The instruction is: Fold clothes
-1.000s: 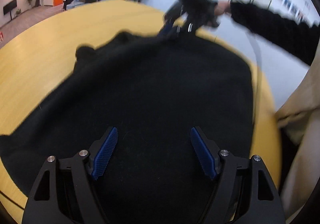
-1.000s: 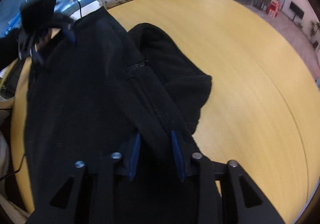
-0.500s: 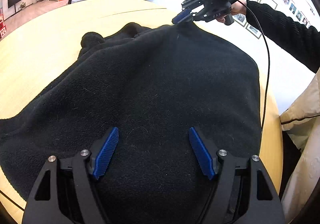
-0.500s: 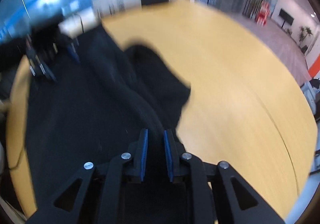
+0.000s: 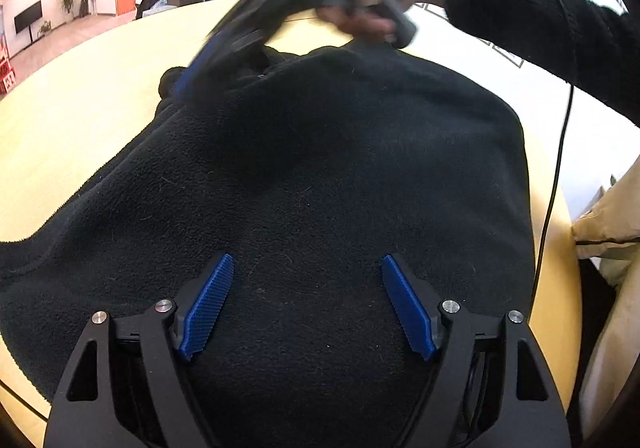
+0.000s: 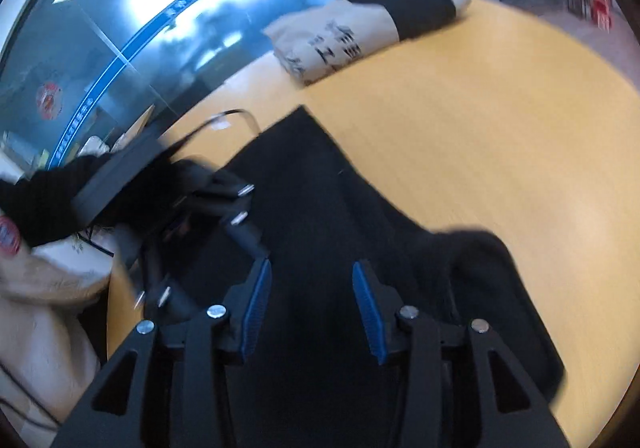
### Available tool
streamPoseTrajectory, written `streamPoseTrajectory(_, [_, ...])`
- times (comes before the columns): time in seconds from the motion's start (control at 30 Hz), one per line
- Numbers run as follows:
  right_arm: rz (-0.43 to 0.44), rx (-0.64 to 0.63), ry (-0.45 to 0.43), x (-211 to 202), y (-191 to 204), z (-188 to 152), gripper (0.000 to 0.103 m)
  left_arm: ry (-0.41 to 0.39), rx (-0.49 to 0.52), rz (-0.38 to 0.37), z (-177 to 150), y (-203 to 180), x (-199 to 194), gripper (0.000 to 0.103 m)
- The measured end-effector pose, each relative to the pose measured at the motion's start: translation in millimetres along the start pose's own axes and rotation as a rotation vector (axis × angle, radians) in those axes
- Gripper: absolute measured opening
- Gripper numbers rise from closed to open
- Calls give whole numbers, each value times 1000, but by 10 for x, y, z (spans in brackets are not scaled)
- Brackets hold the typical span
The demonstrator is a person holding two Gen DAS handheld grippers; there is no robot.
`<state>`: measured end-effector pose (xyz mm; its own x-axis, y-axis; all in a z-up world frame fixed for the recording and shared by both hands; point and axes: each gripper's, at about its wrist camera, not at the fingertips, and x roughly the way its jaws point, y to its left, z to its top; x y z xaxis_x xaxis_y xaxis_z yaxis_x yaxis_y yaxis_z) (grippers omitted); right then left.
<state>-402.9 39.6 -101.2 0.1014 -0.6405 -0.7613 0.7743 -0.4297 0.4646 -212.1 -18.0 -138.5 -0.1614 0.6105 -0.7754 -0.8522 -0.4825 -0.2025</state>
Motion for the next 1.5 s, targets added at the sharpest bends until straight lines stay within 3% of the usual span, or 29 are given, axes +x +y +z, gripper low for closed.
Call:
streamPoseTrajectory(0.2, [126, 95, 127, 479, -182, 87, 45, -19, -8, -12, -29, 15, -16, 79])
streamPoseTrajectory(0.23, [147, 82, 156, 492, -151, 58, 40, -22, -12, -15, -33, 22, -19, 79])
streamPoseTrajectory(0.27, [154, 68, 153, 459, -120, 57, 21, -23, -12, -16, -34, 22, -20, 79])
streamPoseTrajectory(0.3, [153, 54, 132, 402, -89, 72, 14, -24, -10, -14, -34, 19, -20, 79])
streamPoseTrajectory(0.47, [149, -16, 27, 114, 63, 146, 10, -30, -4, -4, -33, 8, -27, 79])
streamPoseTrajectory(0.63, [25, 2, -159, -332, -19, 288, 10, -19, -5, 0, -33, 6, -12, 80])
streamPoseTrajectory(0.77, [-27, 40, -231, -578, -145, 269, 12, -15, 1, 8, -42, -36, -8, 80])
streamPoseTrajectory(0.9, [-89, -3, -106, -503, -48, 60, 13, -22, -12, 1, 1, 10, -58, 80])
streamPoseTrajectory(1.0, [-155, -22, -66, -553, 3, -323, 13, -63, -51, 12, 81, 99, -253, 80])
streamPoseTrajectory(1.13, [-226, -43, -32, -546, 88, -875, 13, -190, -43, -3, 410, 131, -500, 92])
streamPoseTrajectory(1.2, [-284, 2, 13, -459, -10, -1155, 13, -138, -77, 0, 519, 260, -268, 92])
streamPoseTrajectory(1.27, [-330, 43, 19, -460, -136, -1377, 6, -83, -111, 3, 627, 392, -28, 92])
streamPoseTrajectory(1.37, [-409, 98, -49, -619, -247, -1547, 1, -29, -143, 7, 675, 499, 138, 83])
streamPoseTrajectory(1.5, [-554, 157, -140, -868, -302, -1713, 1, 23, -170, 12, 658, 576, 218, 87])
